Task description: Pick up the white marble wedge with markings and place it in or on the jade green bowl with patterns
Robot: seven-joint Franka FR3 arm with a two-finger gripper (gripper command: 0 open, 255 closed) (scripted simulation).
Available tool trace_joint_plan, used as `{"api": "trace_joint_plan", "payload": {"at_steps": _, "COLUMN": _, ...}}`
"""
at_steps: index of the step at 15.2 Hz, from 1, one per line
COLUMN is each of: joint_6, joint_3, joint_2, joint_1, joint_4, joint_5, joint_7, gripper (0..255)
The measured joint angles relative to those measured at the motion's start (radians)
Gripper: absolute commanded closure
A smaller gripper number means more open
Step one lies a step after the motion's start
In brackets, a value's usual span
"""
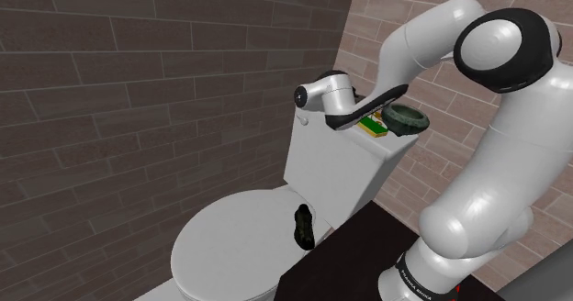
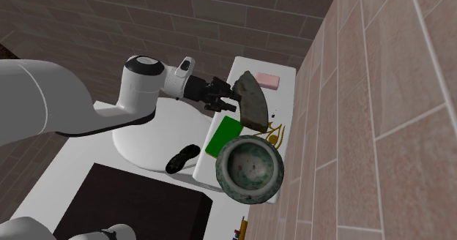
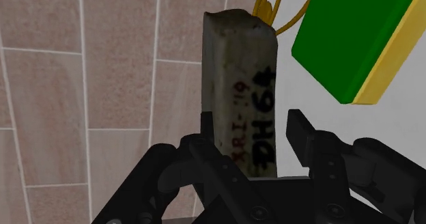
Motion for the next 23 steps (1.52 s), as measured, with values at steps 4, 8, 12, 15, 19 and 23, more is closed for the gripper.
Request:
{"api": "trace_joint_plan", "payload": {"at_steps": 4, "joint_6": 0.004, "joint_3": 0.000, "joint_2": -0.041, "joint_1": -0.003, "joint_4": 0.001, "joint_5": 0.015, "joint_7": -0.043, "gripper": 255}}
{"api": "trace_joint_plan", "payload": {"at_steps": 8, "joint_6": 0.004, "joint_3": 0.001, "joint_2": -0.075, "joint_1": -0.004, "joint_4": 0.013, "joint_5": 0.031, "joint_7": -0.089, "gripper": 255}}
{"api": "trace_joint_plan", "payload": {"at_steps": 12, "joint_6": 0.007, "joint_3": -0.001, "joint_2": -0.106, "joint_1": -0.006, "joint_4": 0.027, "joint_5": 0.044, "joint_7": -0.135, "gripper": 255}}
{"api": "trace_joint_plan", "payload": {"at_steps": 15, "joint_6": 0.006, "joint_3": 0.000, "joint_2": -0.129, "joint_1": -0.006, "joint_4": 0.036, "joint_5": 0.057, "joint_7": -0.168, "gripper": 255}}
{"api": "trace_joint_plan", "payload": {"at_steps": 19, "joint_6": 0.002, "joint_3": 0.001, "joint_2": -0.155, "joint_1": -0.005, "joint_4": 0.054, "joint_5": 0.072, "joint_7": -0.212, "gripper": 255}}
{"api": "trace_joint_plan", "payload": {"at_steps": 23, "joint_6": 0.001, "joint_3": -0.001, "joint_2": -0.174, "joint_1": -0.006, "joint_4": 0.078, "joint_5": 0.084, "joint_7": -0.256, "gripper": 255}}
